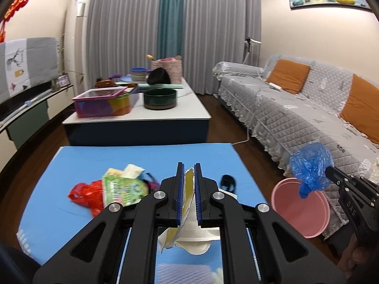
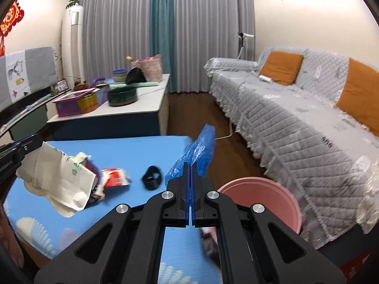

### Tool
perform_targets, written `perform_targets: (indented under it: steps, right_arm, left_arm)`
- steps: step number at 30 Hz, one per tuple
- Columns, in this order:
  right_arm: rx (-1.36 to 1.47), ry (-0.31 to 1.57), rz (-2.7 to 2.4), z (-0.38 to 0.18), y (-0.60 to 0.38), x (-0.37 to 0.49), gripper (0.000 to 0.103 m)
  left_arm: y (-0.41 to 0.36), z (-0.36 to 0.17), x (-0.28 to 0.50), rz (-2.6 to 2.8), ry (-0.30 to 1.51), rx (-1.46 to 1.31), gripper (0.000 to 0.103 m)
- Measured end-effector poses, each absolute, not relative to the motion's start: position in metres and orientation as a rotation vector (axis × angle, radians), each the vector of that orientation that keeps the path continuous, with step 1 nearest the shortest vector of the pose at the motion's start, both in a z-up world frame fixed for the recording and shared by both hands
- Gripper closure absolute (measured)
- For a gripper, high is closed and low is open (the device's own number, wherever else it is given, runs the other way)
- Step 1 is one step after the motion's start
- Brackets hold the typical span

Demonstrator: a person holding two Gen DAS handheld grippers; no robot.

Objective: Collect trash
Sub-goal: 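Carry both held items over the pink bin with both tools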

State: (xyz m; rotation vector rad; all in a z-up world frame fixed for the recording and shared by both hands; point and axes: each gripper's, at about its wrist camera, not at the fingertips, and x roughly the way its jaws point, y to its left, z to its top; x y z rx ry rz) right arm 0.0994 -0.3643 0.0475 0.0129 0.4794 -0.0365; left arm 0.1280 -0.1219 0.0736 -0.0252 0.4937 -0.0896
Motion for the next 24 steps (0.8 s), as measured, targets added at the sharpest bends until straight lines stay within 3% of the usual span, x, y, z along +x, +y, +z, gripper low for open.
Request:
perform_targets:
  steps: [24]
  right_arm:
    - [0.134, 0.592, -0.171, 0.047, -0.490, 0.116, 0.102]
  left_arm:
    - [-0.258, 0.065, 0.176, -0.404, 0.542, 0.019, 0.095]
